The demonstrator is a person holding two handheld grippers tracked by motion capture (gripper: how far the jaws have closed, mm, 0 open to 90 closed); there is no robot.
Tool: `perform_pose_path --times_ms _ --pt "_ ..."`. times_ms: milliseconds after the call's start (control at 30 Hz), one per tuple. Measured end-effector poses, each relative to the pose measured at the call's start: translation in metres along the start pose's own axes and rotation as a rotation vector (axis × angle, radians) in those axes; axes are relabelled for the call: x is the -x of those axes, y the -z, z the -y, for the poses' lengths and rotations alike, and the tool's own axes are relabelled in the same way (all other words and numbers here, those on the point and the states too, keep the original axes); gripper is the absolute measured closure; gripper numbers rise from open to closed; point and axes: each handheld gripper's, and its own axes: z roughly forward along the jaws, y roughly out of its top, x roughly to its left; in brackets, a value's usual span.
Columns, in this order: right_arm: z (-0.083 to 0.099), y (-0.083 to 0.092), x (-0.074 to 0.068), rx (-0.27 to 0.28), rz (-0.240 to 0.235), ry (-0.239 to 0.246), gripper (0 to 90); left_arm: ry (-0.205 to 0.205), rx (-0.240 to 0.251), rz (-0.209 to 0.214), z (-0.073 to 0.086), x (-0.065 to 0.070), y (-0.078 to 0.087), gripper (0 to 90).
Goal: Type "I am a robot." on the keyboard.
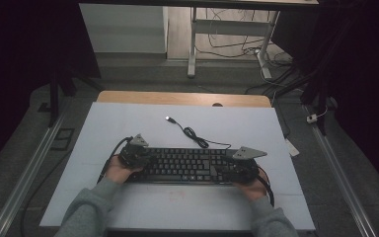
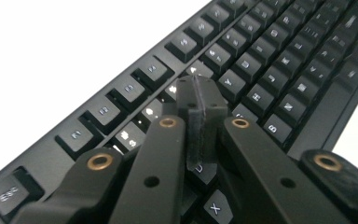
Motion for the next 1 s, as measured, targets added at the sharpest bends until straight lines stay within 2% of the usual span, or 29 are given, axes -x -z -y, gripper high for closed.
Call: perform_pose_path --times_ms 133,233,367,467,633,833,1000 --pt "0.000 0.000 0.000 -0.001 -0.001 -0.001 47.2 0.019 0.030 0.009 0.001 -0.001 0.009 86.8" --pt "0.000 0.000 0.000 0.001 0.000 0.000 47.2 0.034 0.054 0.021 0.002 -0.001 0.015 77.3" --pt "0.000 0.001 0.000 0.007 -0.004 0.001 47.2 0.039 0.072 0.009 0.004 0.002 0.023 61.3" --pt "0.000 0.001 -0.001 0.009 -0.006 0.002 47.2 0.046 0.080 -0.001 0.006 0.003 0.028 52.7" --pt "0.000 -0.001 -0.002 0.007 -0.016 0.007 47.0 0.083 0.081 -0.010 0.011 0.000 0.034 40.6" --pt "0.000 0.001 -0.001 0.018 -0.014 -0.001 46.8 0.125 0.092 -0.021 0.021 -0.002 0.041 36.0" --pt "-0.002 0.001 -0.002 0.024 -0.015 0.003 46.7 0.128 0.090 -0.026 0.025 -0.003 0.042 34.7"
